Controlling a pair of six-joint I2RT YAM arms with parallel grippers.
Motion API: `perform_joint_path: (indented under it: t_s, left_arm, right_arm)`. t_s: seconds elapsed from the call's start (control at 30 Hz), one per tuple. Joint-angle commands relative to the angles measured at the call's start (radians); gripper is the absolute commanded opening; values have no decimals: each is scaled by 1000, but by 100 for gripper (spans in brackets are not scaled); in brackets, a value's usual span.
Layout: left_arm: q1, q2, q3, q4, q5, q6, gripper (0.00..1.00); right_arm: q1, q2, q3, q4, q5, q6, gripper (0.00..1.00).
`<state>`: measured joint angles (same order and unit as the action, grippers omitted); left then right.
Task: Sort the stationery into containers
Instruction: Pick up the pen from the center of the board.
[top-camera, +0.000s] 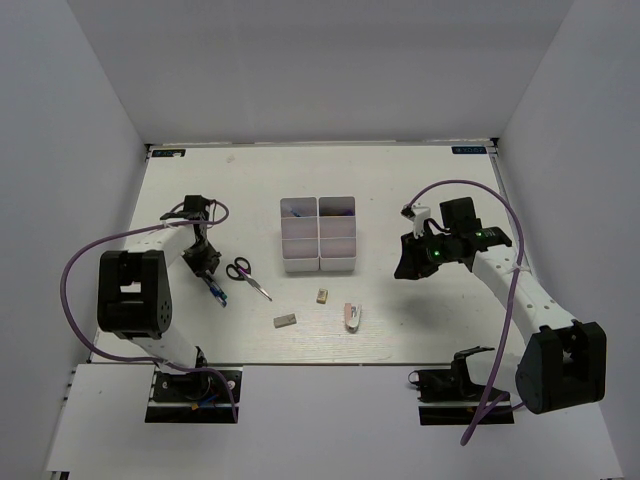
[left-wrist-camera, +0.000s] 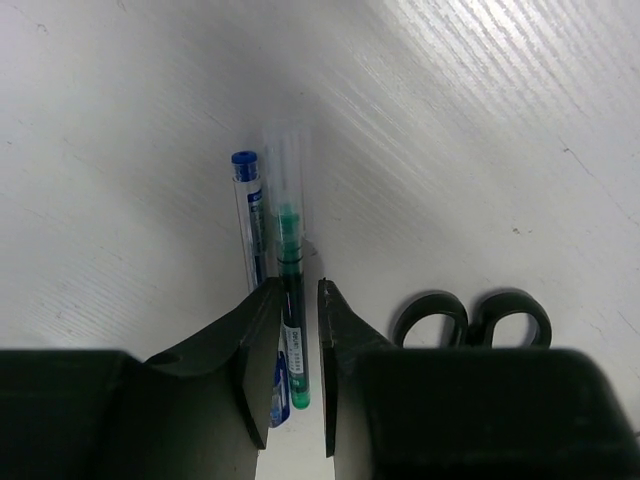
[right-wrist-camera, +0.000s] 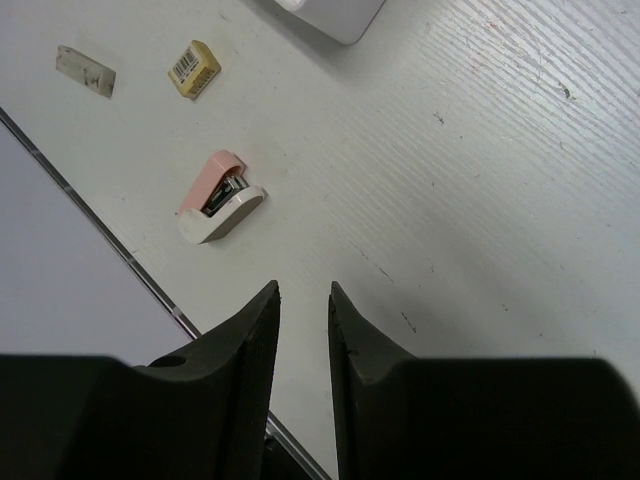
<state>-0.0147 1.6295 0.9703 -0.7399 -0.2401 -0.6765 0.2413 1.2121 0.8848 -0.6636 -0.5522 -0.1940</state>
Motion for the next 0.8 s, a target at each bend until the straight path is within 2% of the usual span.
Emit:
perform_joint_path:
  t_s: [0.0,0.43,0.53,0.57,0.6,0.67,0.77]
  left_arm:
    - [7,3,-7,8,-31,6,33]
    - [7,46,-33,39,-48,-3,33]
    - [7,55,-44,45,-47,-3,15]
    - [7,53,-48,43,-44,-1,4]
    - [5,49,-48,48,-39,-1,0]
    - [7,26,-48,54,-21,3,0]
    - [-11,-58,-19,48,-11,26,0]
  right_arm:
    - [-4,3,31,-17,-8,1,30]
    - [-11,-2,31,-18,-15,2,30]
    - [-11,-2,32,-22,-20,-1,30]
    - [-16,-3,32,-24,-20,1,30]
    - [-17,-2,34,-27,-20,1,31]
    - [-16,-5,32,-24,-26,1,31]
    - [-19,-5,34,-24,-31,1,47]
